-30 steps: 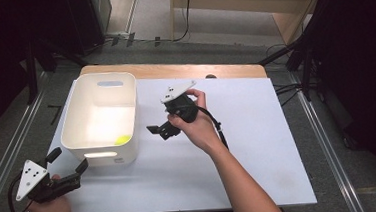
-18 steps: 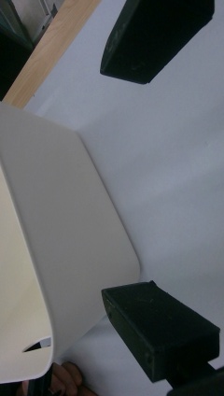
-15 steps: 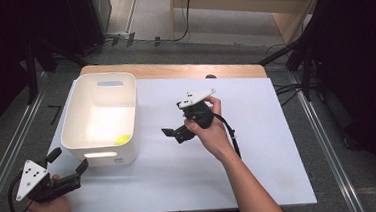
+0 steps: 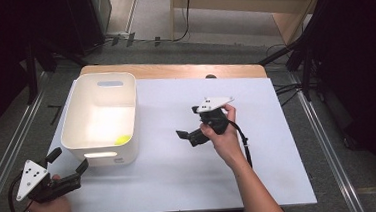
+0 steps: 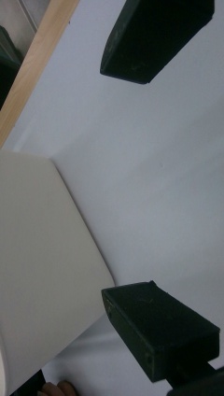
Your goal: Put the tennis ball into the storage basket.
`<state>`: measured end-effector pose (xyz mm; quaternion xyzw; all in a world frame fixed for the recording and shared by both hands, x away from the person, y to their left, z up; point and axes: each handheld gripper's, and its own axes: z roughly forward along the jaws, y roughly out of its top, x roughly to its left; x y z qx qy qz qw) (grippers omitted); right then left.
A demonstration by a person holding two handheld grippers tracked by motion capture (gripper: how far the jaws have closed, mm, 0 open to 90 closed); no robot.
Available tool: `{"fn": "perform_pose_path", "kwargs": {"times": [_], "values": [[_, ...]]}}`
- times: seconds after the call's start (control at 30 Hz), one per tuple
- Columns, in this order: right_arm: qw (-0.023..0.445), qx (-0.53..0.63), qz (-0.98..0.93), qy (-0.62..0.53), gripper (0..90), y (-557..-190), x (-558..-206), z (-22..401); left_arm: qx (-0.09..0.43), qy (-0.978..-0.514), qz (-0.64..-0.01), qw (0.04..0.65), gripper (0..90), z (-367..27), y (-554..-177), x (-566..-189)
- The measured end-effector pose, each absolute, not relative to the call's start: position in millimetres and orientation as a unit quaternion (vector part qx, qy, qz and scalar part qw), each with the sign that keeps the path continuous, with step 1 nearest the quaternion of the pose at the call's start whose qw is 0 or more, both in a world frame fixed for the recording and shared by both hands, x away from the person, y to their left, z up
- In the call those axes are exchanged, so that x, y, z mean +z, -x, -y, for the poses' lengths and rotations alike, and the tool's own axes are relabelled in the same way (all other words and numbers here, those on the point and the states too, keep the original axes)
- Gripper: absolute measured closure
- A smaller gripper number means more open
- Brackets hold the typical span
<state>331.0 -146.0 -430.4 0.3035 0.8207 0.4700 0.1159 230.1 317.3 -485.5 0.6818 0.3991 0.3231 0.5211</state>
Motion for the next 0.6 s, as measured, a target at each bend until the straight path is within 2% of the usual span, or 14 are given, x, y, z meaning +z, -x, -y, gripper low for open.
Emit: {"fn": "perform_pose_path", "kwargs": {"times": [0.6], "values": [[0.134, 0.484, -0.795, -0.34, 0.0, -314.8, -448.4, 192.0, 0.323, -0.684, -0.398, 0.519, 7.9, -317.1, -230.1, -485.4]]}}
